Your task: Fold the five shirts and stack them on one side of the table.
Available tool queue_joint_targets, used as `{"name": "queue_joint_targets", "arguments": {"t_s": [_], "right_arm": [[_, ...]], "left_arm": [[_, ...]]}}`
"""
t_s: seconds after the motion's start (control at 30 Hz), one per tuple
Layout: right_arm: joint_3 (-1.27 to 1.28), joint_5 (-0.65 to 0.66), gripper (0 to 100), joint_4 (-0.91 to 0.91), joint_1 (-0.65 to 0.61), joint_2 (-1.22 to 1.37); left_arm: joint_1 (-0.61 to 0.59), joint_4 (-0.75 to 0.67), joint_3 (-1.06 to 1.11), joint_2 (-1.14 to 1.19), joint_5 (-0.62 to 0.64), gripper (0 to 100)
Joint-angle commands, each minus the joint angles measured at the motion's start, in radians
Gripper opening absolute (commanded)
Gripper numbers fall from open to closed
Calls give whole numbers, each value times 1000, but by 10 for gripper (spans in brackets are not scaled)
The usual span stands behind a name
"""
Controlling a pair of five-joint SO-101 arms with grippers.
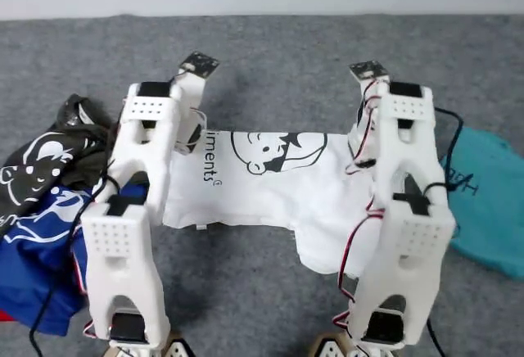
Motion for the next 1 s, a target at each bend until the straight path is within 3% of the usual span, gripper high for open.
{"name": "queue_joint_targets", "arguments": {"t_s": [0.0, 0.33, 0.43, 0.57, 0.73, 0.97], "right_arm": [[-299, -11, 35, 97, 28, 90], [-790, -6, 35, 346, -24, 209], [-836, -9, 35, 372, -41, 194], [-792, -9, 35, 371, -53, 120], [-605, -11, 35, 371, -38, -44], [-252, -6, 39, 369, 99, -404]], "left_arm": [[-40, 60, -174, 58, 8, 6], [-15, 396, -714, 166, 6, 6], [5, 400, -789, 149, 12, 6], [37, 400, -748, 75, 9, 6], [106, 399, -544, -72, 9, 6], [253, 399, -286, -253, 6, 7]]}}
